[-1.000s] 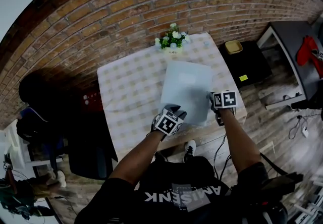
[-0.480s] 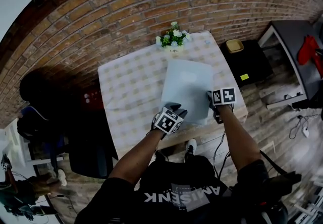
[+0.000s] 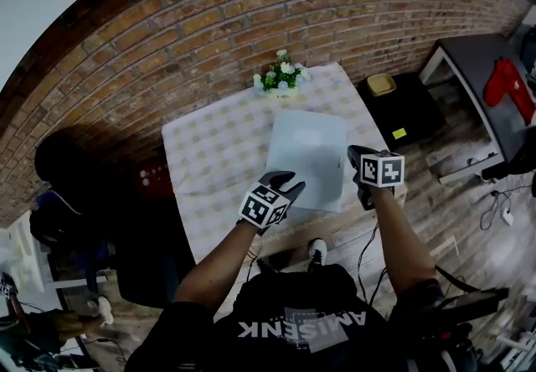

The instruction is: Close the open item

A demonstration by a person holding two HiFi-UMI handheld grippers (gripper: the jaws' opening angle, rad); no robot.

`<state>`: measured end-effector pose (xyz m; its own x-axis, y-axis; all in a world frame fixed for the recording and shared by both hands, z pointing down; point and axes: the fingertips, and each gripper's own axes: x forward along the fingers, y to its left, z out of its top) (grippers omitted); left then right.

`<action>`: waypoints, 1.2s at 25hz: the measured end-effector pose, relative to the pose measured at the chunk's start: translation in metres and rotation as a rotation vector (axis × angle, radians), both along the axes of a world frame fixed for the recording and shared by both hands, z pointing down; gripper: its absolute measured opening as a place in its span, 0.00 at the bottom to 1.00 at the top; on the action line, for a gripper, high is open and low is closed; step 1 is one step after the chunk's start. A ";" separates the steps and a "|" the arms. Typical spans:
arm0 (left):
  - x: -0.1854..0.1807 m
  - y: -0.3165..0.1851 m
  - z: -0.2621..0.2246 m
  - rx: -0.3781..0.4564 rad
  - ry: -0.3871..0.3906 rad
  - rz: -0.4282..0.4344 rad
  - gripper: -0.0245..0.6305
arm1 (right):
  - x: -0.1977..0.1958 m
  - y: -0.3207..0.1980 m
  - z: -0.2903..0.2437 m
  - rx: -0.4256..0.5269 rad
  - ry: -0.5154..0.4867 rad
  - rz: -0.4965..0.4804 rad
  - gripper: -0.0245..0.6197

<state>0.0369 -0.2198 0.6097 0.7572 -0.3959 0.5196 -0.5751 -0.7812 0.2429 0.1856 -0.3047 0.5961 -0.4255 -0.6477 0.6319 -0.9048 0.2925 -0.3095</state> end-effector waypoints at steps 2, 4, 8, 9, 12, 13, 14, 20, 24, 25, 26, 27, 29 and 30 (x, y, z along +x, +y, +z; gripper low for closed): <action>-0.005 -0.006 -0.023 0.043 0.043 -0.024 0.27 | -0.001 0.001 -0.025 0.078 -0.015 -0.007 0.10; -0.011 -0.013 -0.046 0.089 0.087 -0.051 0.27 | 0.000 0.006 -0.046 0.126 -0.033 -0.010 0.10; -0.024 -0.022 -0.101 0.176 0.211 -0.109 0.27 | 0.010 0.016 -0.085 0.197 -0.077 0.014 0.10; -0.027 -0.023 -0.117 0.195 0.252 -0.125 0.27 | 0.012 0.018 -0.096 0.226 -0.085 0.016 0.10; -0.034 -0.025 -0.157 0.282 0.299 -0.145 0.27 | 0.014 0.025 -0.131 0.310 -0.091 0.016 0.10; -0.036 -0.026 -0.168 0.315 0.301 -0.144 0.27 | 0.014 0.028 -0.142 0.335 -0.085 0.015 0.10; -0.038 -0.026 -0.179 0.342 0.305 -0.142 0.27 | 0.014 0.031 -0.152 0.359 -0.080 0.014 0.10; -0.059 -0.031 -0.236 0.457 0.335 -0.195 0.21 | 0.006 0.049 -0.215 0.503 -0.070 0.010 0.10; -0.078 -0.035 -0.258 0.478 0.312 -0.267 0.14 | 0.001 0.062 -0.241 0.554 -0.056 -0.001 0.10; -0.082 -0.036 -0.262 0.484 0.309 -0.280 0.12 | -0.001 0.065 -0.245 0.559 -0.056 -0.009 0.10; -0.086 -0.036 -0.266 0.492 0.305 -0.290 0.11 | -0.004 0.067 -0.249 0.565 -0.056 -0.015 0.10; -0.089 -0.036 -0.270 0.503 0.302 -0.299 0.08 | -0.005 0.070 -0.254 0.573 -0.055 -0.016 0.10; -0.096 -0.036 -0.276 0.521 0.297 -0.314 0.06 | -0.008 0.073 -0.262 0.591 -0.058 -0.008 0.10; -0.100 -0.035 -0.278 0.525 0.298 -0.322 0.06 | -0.009 0.075 -0.266 0.599 -0.059 -0.002 0.10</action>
<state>-0.0627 -0.2550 0.3316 0.6401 -0.7681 -0.0152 -0.7661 -0.6397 0.0628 0.1766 -0.2296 0.3306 -0.4507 -0.8828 0.1327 -0.8902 0.4334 -0.1404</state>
